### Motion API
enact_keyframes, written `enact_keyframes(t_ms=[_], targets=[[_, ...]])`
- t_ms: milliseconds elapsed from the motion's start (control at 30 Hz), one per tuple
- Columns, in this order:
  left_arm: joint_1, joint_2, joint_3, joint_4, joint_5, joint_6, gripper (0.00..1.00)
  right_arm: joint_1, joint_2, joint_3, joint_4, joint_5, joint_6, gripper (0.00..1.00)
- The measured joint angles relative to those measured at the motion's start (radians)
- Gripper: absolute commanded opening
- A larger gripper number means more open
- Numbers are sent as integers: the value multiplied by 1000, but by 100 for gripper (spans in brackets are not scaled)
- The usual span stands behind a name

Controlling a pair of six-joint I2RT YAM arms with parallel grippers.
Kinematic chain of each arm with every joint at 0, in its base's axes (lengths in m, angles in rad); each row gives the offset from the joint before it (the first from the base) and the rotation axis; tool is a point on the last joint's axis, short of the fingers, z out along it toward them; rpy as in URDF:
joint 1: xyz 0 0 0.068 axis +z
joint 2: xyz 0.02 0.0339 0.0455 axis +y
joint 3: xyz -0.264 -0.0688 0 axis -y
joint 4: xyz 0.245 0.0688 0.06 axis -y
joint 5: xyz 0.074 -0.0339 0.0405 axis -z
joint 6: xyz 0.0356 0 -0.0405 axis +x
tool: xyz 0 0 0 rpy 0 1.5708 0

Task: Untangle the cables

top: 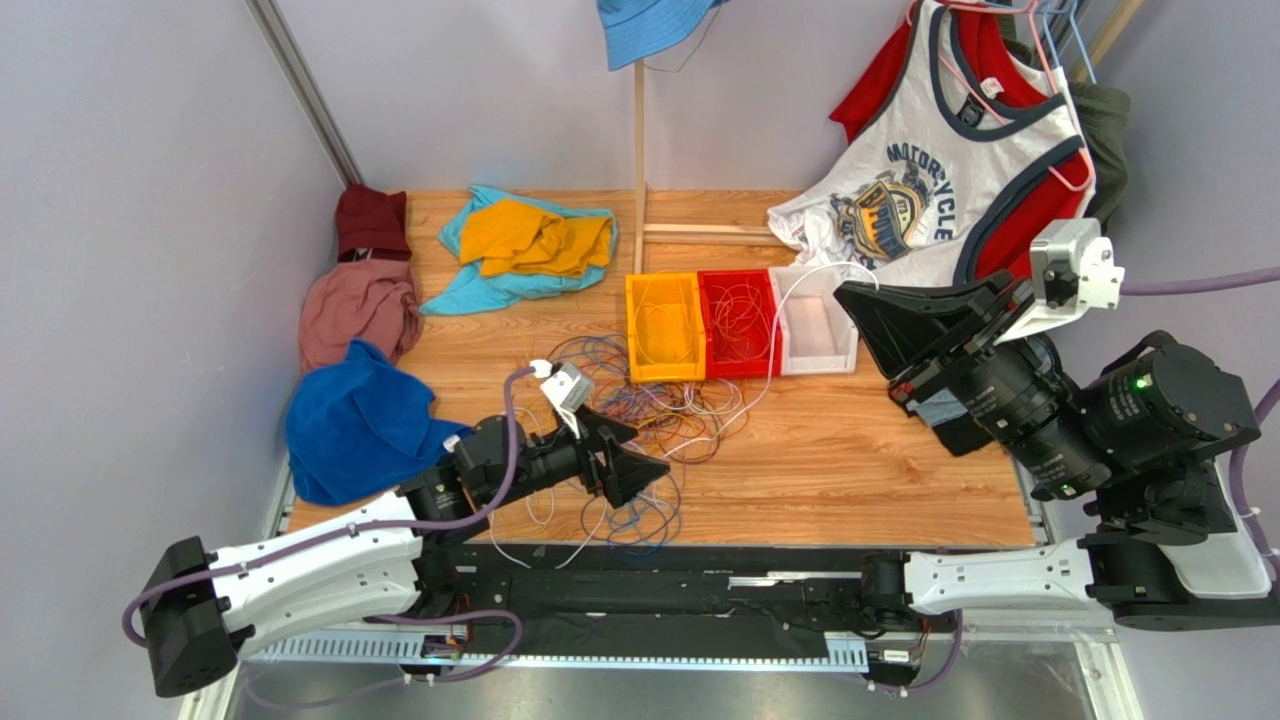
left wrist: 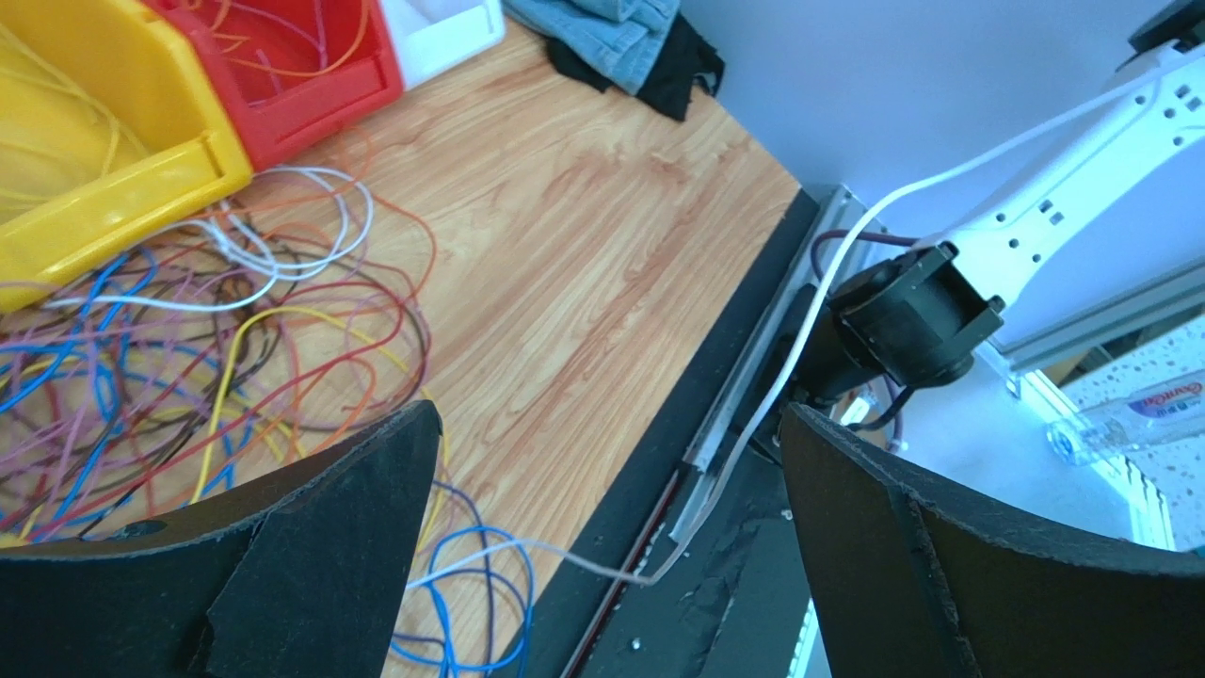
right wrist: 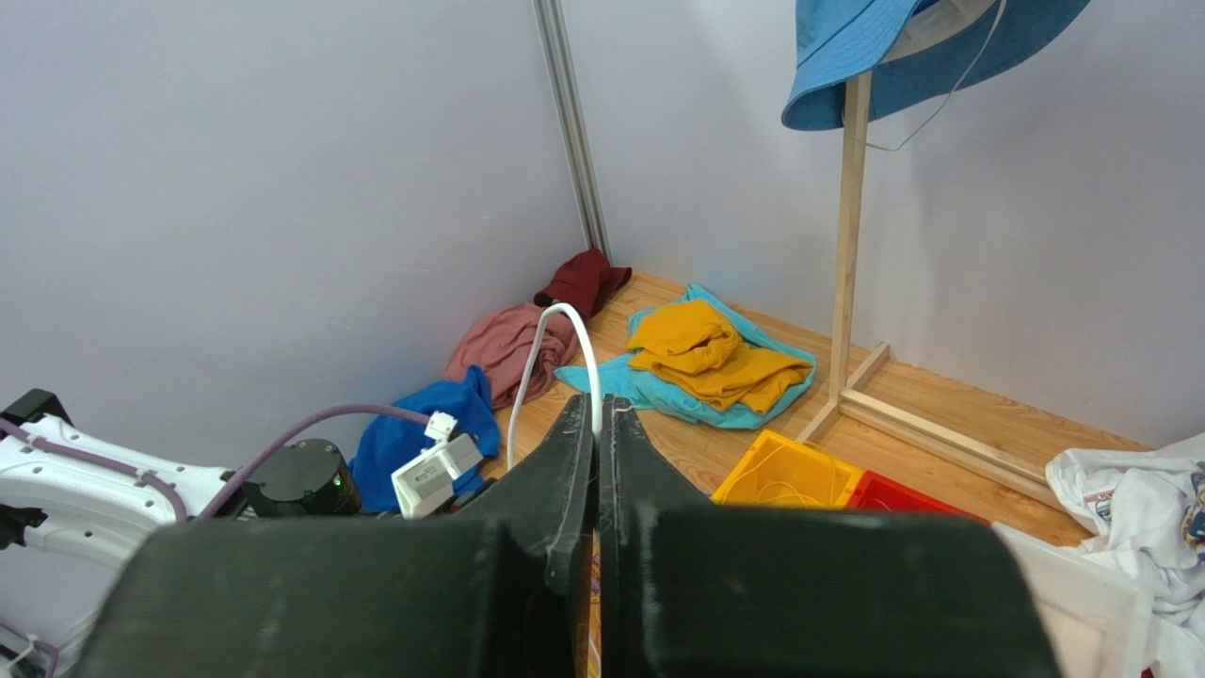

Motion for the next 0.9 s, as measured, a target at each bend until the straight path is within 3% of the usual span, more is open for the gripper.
enact_keyframes(t_ms=[100, 167, 200, 233, 267, 433, 567, 700, 900], targets=[[-8, 64, 0, 66, 23, 7, 94, 0, -10, -2, 0, -2, 2, 0], [-10, 124, 0, 98, 35, 10, 74, 0, -11, -5, 0, -3, 3, 0], [-10, 150, 0, 108, 41, 8, 57, 0, -11, -7, 0, -3, 3, 0], [-9, 182, 0, 119, 53, 13, 21, 0, -11, -10, 0, -3, 5, 0], [-9, 204, 0, 131, 59, 12, 1, 0, -11, -14, 0, -3, 5, 0], [-10, 222, 29, 81, 65, 19, 0, 0, -37, -69, 1, 2, 11, 0], [-10, 135, 177, -101, 11, 29, 0, 0, -133, -219, 7, 23, 53, 0], [-10, 97, 507, -298, -50, 62, 0, 0, -249, -417, 7, 38, 117, 0], [-10, 203, 1029, -467, -61, 108, 0, 0, -303, -663, 70, -18, 198, 2]])
